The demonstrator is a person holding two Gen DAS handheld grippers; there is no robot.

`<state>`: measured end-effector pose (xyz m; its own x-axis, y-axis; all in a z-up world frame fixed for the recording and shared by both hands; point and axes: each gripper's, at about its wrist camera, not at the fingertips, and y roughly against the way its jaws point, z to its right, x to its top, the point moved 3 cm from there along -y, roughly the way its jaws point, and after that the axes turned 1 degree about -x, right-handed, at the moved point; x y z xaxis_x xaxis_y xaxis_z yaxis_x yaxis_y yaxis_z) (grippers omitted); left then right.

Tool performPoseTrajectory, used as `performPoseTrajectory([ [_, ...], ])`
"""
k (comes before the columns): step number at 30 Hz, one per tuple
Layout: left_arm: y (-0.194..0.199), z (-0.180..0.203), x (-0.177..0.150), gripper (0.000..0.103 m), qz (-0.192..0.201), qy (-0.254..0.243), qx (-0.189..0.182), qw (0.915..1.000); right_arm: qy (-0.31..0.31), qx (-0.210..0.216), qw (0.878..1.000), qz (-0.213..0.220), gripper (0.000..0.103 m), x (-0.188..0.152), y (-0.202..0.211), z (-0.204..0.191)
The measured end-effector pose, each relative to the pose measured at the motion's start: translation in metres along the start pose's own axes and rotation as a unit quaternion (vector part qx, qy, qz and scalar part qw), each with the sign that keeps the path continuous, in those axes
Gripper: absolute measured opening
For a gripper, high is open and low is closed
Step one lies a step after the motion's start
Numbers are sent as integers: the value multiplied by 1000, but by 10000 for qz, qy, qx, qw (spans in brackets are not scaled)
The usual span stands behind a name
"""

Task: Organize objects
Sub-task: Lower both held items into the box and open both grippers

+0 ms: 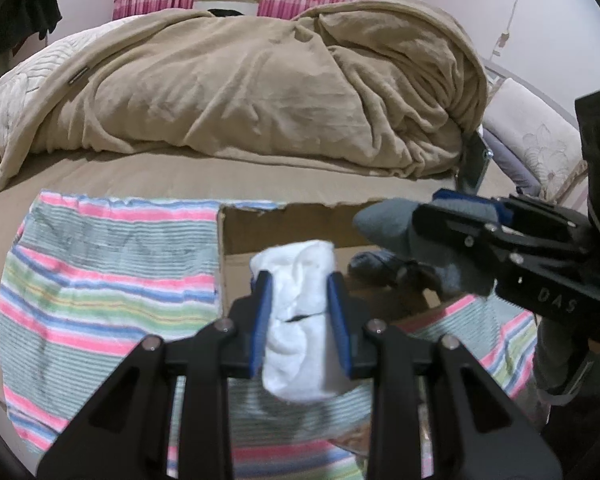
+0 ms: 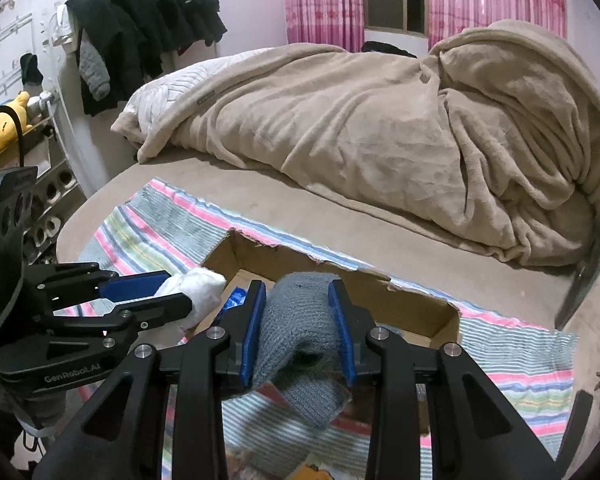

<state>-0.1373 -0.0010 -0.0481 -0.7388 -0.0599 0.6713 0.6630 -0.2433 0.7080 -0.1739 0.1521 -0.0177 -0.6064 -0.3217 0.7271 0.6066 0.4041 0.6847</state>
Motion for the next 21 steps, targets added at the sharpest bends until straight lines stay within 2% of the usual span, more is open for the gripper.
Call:
performPoseTrajectory([
  [9, -34, -14, 7, 29, -147, 84, 69, 9998, -241, 82, 9996, -144, 34, -6, -34, 11],
  [21, -62, -28, 3, 33, -367, 97, 395, 9985, -327, 169, 9989, -305, 34, -18, -69, 8],
])
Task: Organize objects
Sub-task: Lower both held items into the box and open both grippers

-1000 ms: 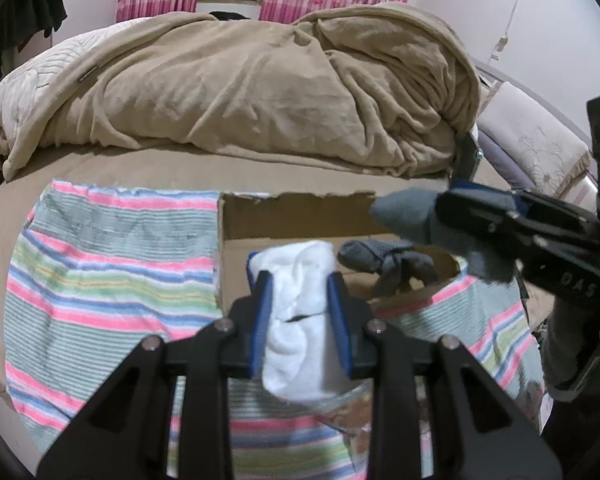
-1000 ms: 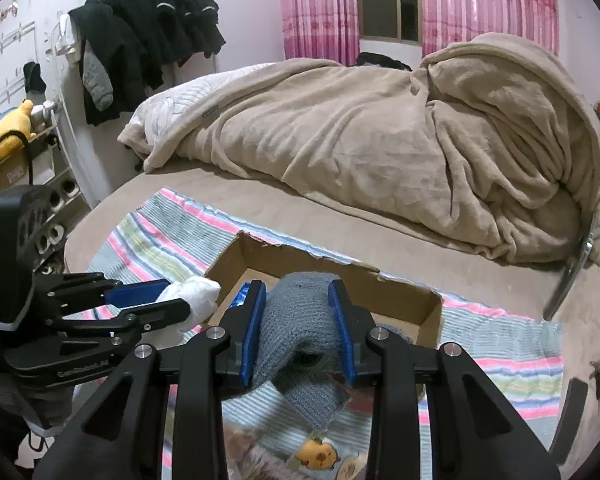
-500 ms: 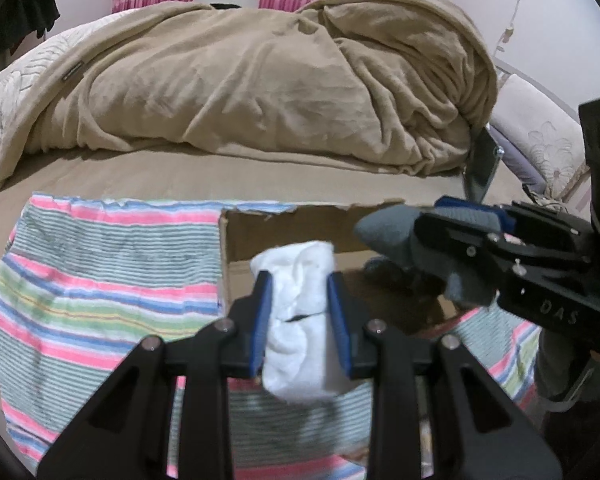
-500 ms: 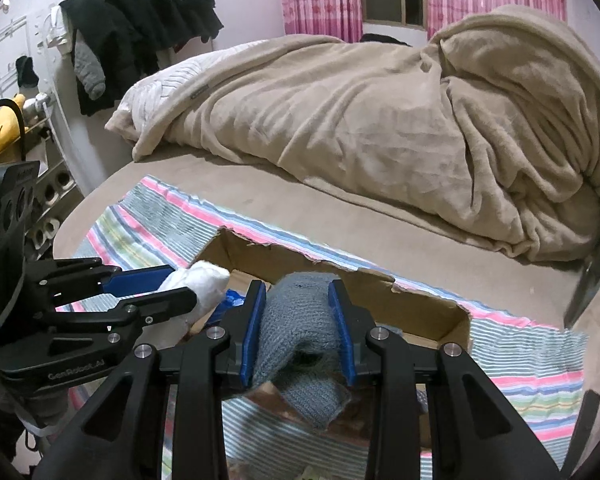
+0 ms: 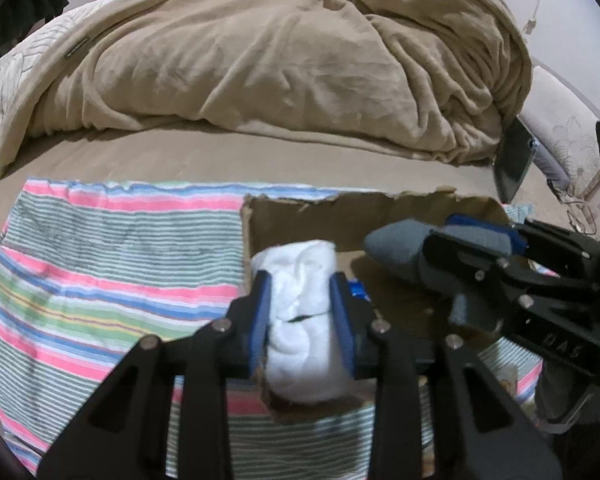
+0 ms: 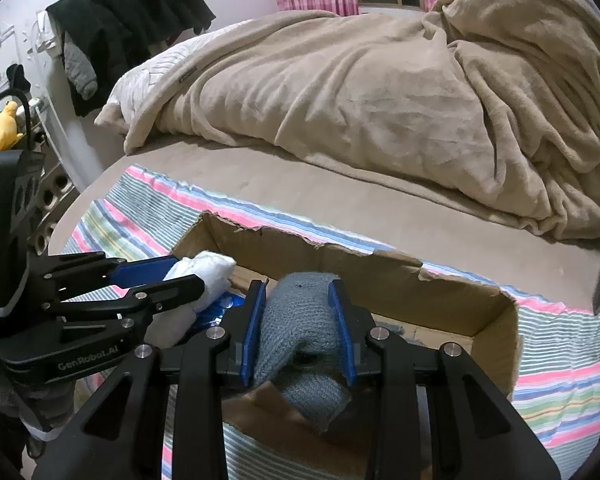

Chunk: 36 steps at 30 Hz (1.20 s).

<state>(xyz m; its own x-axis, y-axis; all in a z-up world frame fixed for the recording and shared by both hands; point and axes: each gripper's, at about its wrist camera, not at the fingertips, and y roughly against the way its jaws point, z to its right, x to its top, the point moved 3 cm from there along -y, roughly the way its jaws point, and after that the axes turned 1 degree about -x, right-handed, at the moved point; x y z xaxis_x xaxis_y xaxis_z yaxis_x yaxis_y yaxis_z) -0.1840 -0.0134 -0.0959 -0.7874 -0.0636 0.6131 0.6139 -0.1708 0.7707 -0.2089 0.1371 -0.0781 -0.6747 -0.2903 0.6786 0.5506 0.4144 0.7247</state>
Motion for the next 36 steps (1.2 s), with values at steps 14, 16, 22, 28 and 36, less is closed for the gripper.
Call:
performPoseTrajectory([
  [14, 17, 10, -3, 39, -93, -4, 146, 9998, -512, 74, 9986, -84, 55, -17, 10, 14],
  [16, 22, 9, -5, 47, -89, 34, 119, 9999, -546, 65, 9985, -45, 55, -19, 19, 14],
  [22, 38, 9, -11, 61, 1, 113, 70, 9999, -574, -6, 9983, 19, 55, -26, 43, 10],
  [28, 58, 13, -17, 62, 75, 120, -5, 9999, -569, -95, 9983, 88, 62, -35, 67, 9],
  [36, 80, 32, -33, 63, 65, 86, -258, 9996, -529, -185, 9982, 213, 71, -45, 98, 8],
])
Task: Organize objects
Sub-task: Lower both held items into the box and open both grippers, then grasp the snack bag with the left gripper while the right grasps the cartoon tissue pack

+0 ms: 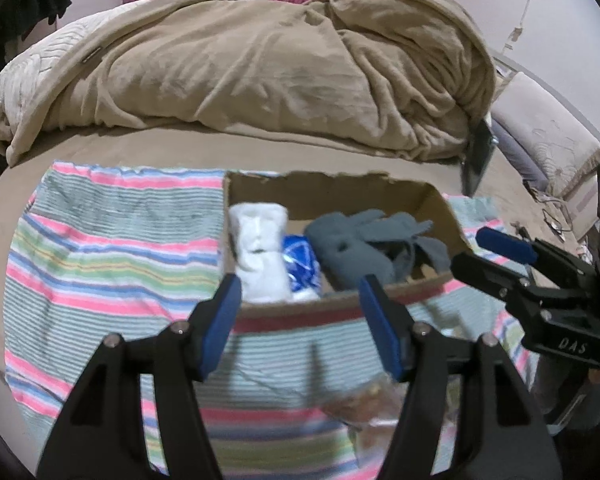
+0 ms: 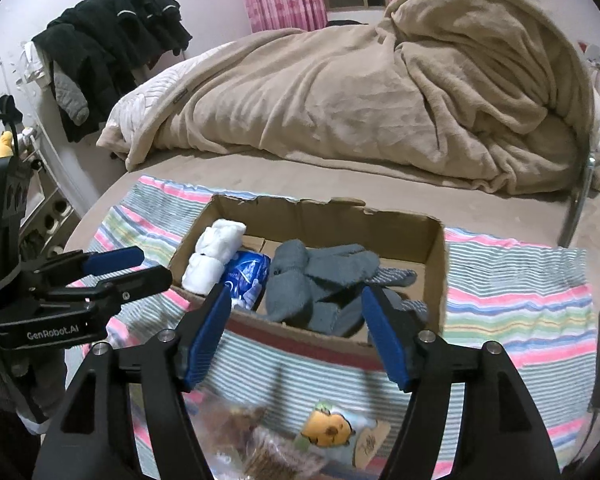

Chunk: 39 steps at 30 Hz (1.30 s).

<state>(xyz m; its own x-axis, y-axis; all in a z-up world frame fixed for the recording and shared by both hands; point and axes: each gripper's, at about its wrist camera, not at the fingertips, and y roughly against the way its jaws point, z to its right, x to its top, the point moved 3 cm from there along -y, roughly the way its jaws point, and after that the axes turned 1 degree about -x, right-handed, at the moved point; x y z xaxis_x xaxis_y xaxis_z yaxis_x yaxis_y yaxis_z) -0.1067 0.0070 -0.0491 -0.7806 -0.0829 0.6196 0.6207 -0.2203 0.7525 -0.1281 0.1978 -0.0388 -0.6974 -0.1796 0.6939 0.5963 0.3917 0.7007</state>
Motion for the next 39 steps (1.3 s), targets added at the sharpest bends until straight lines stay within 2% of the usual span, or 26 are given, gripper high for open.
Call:
performPoseTrajectory([
  [5, 3, 8, -11, 65, -95, 106, -81, 9999, -32, -58, 10000, 39, 72, -8, 14, 4],
  [9, 2, 15, -20, 66, -203, 157, -112, 9996, -103, -103, 9999, 51, 82, -17, 21, 9],
  [18, -9, 28, -41, 67, -430, 133, -43, 9990, -431, -119, 9990, -29, 82, -37, 23, 27],
  [20, -12, 31, -44, 69, -490, 121, -29, 9987, -489, -117, 9987, -77, 82, -43, 21, 32],
  [22, -16, 33, -48, 78, -578, 184, -118, 9981, -528, -124, 9985, -116, 82, -48, 20, 35],
  [39, -41, 53, -83, 78, -1045, 155, -186, 9942, -590, -208, 9966, -538, 82, -79, -2, 44],
])
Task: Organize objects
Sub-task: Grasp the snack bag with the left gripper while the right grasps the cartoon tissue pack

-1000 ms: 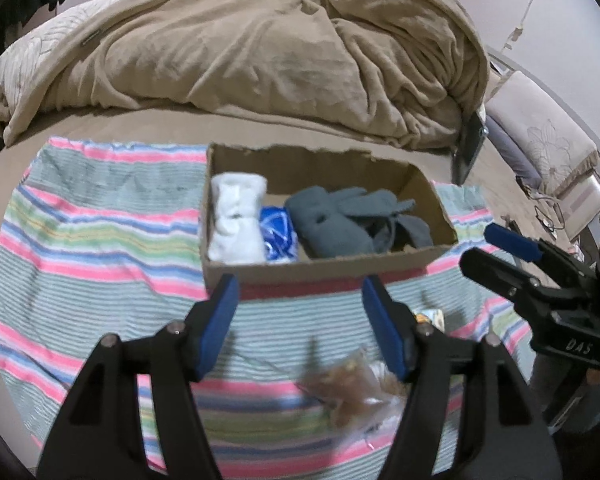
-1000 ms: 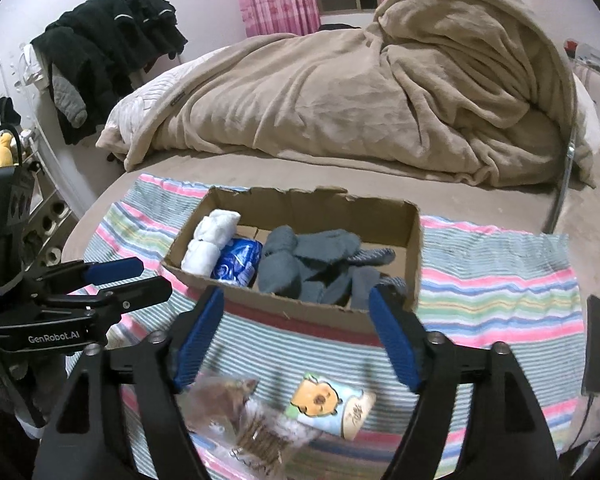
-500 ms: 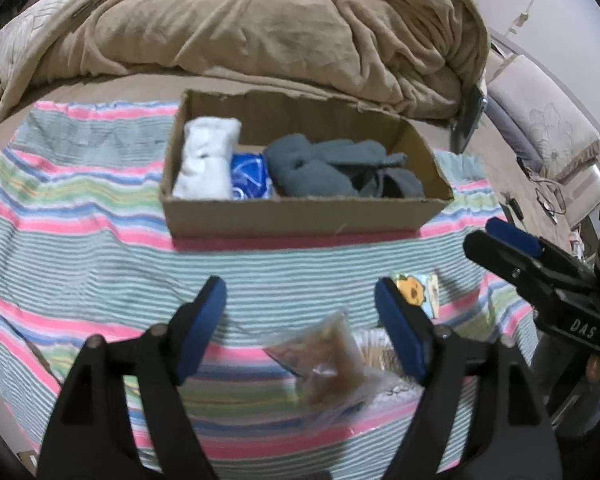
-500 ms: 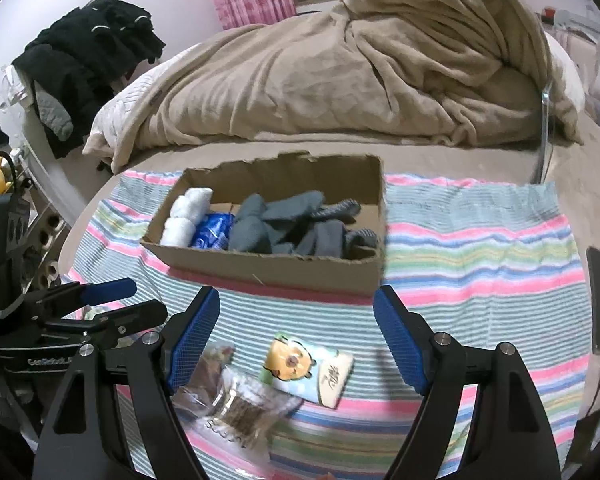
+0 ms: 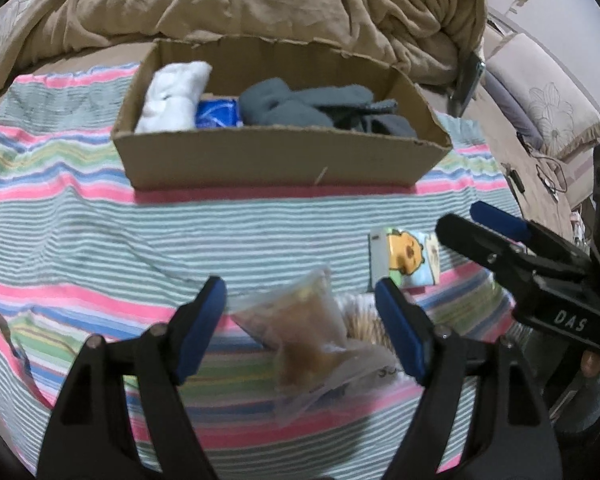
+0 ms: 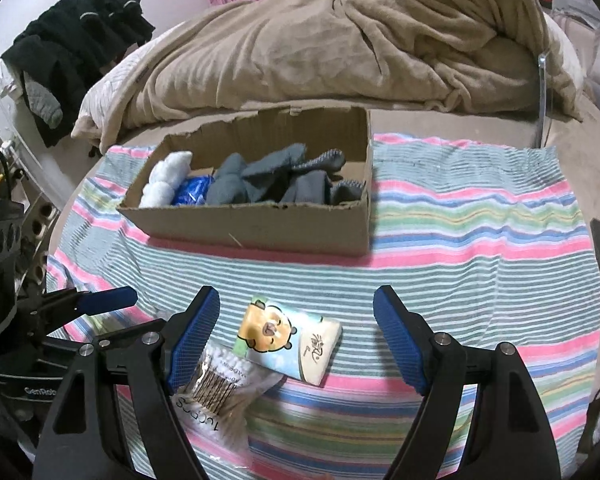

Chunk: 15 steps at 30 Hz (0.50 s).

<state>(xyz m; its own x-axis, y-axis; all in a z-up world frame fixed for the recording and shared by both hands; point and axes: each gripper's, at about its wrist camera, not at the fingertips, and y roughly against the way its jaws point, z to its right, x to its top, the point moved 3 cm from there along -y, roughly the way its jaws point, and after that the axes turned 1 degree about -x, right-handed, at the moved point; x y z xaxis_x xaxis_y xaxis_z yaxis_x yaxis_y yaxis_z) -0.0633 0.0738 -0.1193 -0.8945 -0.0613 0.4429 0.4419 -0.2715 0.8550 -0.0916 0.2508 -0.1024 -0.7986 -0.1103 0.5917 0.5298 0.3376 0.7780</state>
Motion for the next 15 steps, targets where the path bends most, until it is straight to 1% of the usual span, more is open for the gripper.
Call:
performPoseTrajectory([
  [12, -22, -8, -19, 78, -339, 172, 1, 9993, 25, -31, 9991, -427, 82, -16, -28, -2],
  [15, -25, -9, -20, 78, -361, 199, -17, 9991, 18, -47, 9987, -499, 82, -18, -33, -2],
])
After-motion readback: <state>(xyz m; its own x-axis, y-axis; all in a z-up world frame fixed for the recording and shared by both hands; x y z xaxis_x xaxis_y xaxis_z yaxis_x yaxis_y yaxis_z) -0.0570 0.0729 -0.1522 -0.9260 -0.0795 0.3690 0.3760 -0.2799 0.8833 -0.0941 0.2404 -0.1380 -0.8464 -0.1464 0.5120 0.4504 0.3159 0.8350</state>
